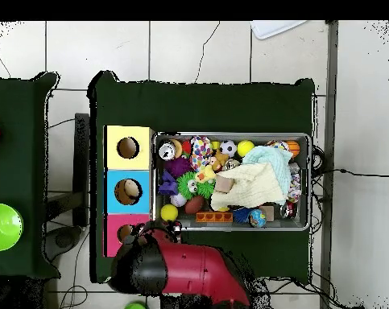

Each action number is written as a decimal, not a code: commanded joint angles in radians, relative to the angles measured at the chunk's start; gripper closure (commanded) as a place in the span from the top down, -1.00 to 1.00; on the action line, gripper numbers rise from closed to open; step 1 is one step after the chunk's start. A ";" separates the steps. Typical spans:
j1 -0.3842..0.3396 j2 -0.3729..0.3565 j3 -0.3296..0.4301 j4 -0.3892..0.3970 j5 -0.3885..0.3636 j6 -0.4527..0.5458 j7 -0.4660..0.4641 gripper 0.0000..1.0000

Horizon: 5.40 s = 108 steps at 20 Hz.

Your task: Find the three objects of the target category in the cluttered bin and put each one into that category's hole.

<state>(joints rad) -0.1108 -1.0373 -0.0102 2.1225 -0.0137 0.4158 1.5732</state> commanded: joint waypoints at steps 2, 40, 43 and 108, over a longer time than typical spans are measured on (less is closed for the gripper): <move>-0.064 0.170 0.020 -0.143 -0.040 -0.091 0.111 1.00; -0.218 0.451 0.072 -0.312 -0.234 -0.302 0.039 1.00; -0.222 0.443 0.068 -0.323 -0.255 -0.280 0.030 1.00; -0.363 0.421 0.031 -0.454 -0.657 0.352 -0.208 1.00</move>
<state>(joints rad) -0.4595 -0.5867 -0.0236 1.5873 -0.6436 0.5850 1.5732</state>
